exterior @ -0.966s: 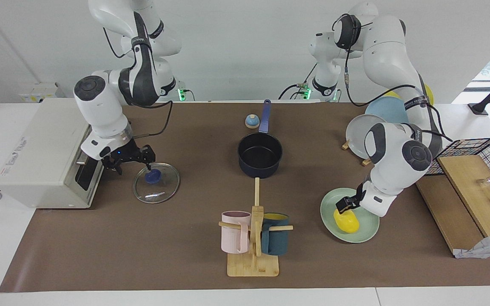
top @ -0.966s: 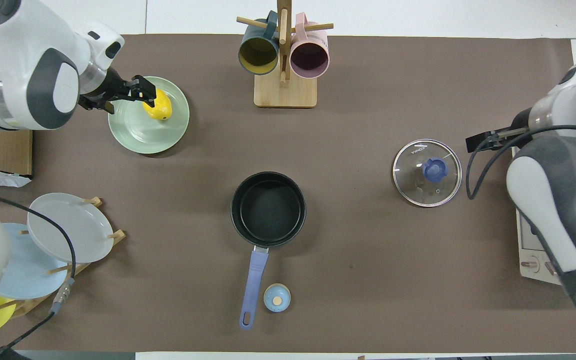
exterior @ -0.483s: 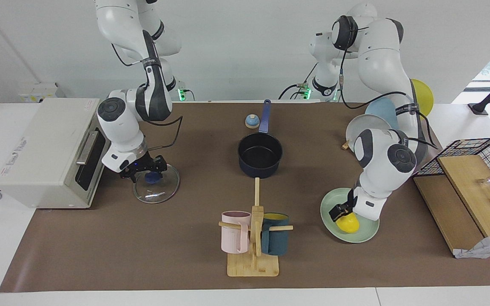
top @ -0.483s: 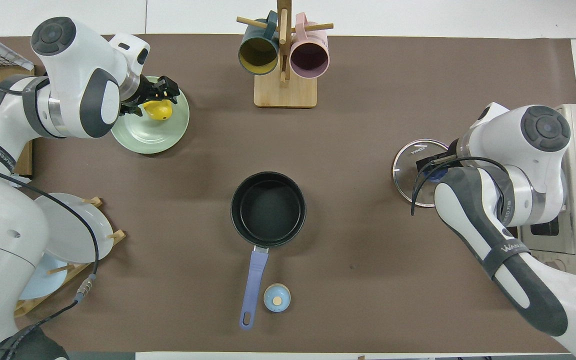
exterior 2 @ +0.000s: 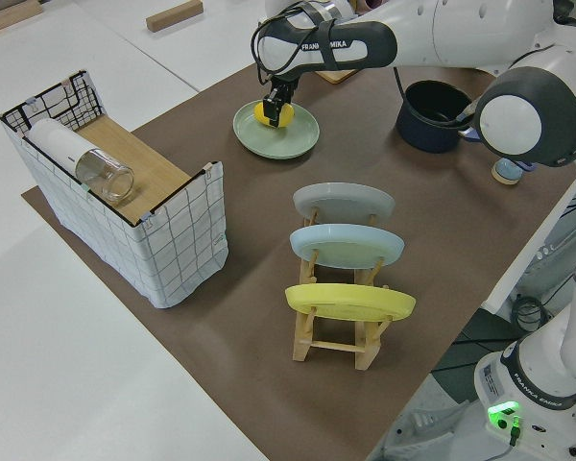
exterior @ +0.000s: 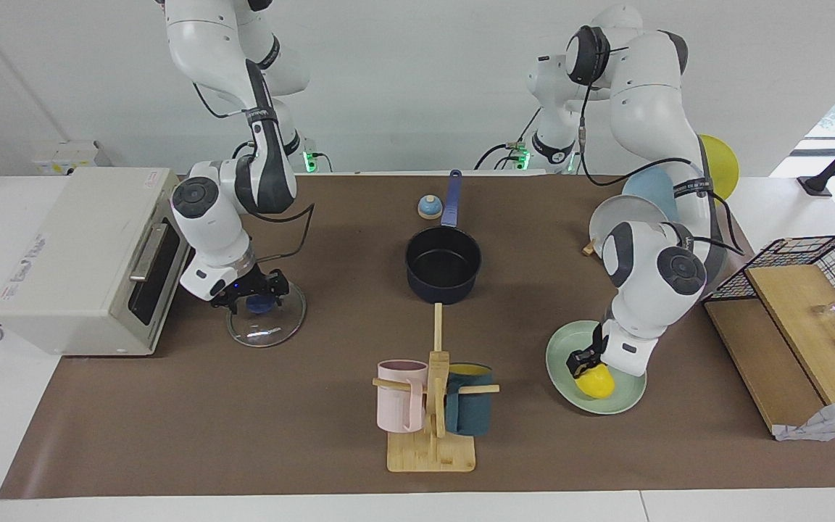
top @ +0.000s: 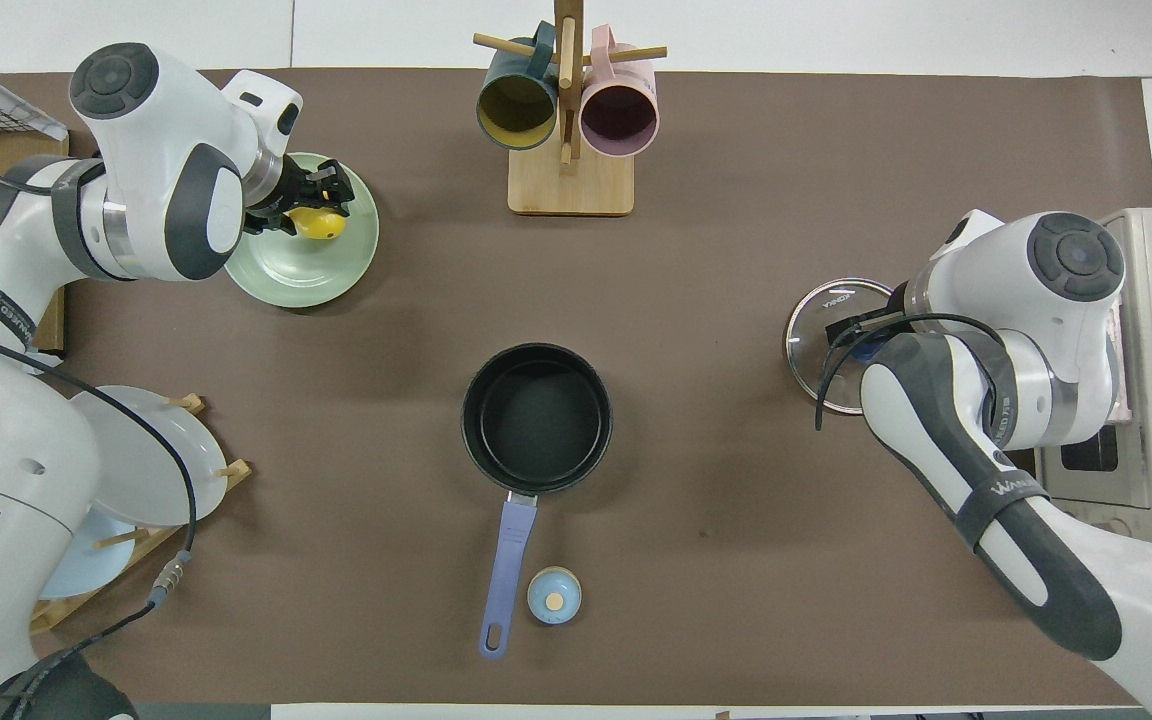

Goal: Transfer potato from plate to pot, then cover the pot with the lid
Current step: 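Carry the potato over the pot with the left gripper and release it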

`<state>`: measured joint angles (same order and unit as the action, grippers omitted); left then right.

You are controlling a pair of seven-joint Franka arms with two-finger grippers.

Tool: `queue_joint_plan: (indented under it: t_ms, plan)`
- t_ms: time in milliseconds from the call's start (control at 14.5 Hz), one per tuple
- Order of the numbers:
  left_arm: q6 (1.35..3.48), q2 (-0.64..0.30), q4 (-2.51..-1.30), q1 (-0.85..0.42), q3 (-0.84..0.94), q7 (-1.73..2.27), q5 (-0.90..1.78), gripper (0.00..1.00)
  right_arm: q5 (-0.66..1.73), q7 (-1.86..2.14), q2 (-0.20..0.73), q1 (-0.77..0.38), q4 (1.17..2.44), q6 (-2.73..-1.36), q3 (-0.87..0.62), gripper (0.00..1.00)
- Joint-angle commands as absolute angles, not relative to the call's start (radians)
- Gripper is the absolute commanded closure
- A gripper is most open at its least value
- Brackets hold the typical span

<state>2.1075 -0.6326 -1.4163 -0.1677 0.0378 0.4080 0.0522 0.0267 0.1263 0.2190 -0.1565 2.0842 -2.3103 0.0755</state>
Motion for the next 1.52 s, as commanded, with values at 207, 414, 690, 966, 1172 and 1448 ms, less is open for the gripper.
queue_joint_plan:
  t_ms: [207,414,690,966,1172,1448]
  plan:
    - [1.894,-0.373,-1.408,-0.228,0.077,0.431,0.052,1.00,0.044,0.126,0.218,-0.166,2.092,-2.318,0.074,0.00]
    - [1.821,-0.246,-1.501,-0.375,0.075,0.552,0.052,1.00,0.044,0.127,0.216,-0.166,2.091,-2.307,0.074,0.15]
    - [2.091,-0.091,-1.867,-0.558,0.075,0.673,0.051,1.00,0.044,0.133,0.215,-0.158,2.088,-2.284,0.074,0.50]
    - [2.227,-0.094,-2.029,-0.647,0.075,0.718,0.041,1.00,0.044,0.129,0.219,-0.172,2.043,-2.234,0.074,0.96]
    - [2.260,-0.097,-2.082,-0.689,0.074,0.752,0.032,1.00,0.041,0.124,0.224,-0.204,1.889,-2.064,0.074,1.00]
    - [2.364,-0.156,-2.132,-0.727,0.074,0.822,-0.026,1.00,0.041,0.123,0.232,-0.222,1.738,-1.884,0.072,1.00]
